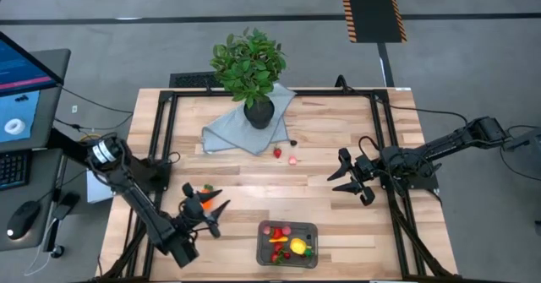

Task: Pick and placing Produce into tupperware
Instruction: Put the orange carrot into the black bin

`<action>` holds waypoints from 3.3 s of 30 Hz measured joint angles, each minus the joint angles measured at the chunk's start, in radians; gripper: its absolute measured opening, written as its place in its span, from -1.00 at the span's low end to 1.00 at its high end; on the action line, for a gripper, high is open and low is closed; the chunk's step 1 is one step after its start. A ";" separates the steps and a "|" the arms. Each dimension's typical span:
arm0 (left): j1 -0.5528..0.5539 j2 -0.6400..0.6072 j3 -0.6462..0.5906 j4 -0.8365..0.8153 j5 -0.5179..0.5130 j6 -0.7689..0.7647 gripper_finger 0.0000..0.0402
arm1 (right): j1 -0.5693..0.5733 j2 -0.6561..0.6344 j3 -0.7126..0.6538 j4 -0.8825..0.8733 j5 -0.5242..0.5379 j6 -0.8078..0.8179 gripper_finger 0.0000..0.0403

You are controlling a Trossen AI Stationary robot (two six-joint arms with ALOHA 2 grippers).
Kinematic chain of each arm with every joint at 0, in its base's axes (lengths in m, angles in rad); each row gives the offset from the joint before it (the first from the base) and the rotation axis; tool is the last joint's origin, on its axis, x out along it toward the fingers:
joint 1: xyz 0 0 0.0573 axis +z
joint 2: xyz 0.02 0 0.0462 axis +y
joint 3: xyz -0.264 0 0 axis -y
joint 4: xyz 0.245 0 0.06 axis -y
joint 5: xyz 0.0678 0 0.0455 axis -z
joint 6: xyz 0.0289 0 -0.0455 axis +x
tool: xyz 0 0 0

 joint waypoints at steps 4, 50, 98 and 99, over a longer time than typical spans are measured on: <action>-0.025 0.001 -0.040 -0.192 0.088 -0.271 -0.07 | 0.000 0.000 0.000 0.000 0.000 0.000 -0.07; -0.202 0.007 -0.257 0.002 0.386 -0.373 0.47 | 0.000 0.000 0.000 -0.025 0.051 0.000 -0.07; -0.100 0.236 -0.255 0.070 0.405 -0.593 -0.30 | 0.000 0.000 0.000 -0.030 0.052 -0.001 -0.08; -0.100 0.236 -0.256 0.071 0.385 -0.596 -0.30 | 0.000 0.000 0.000 -0.030 0.052 0.000 -0.07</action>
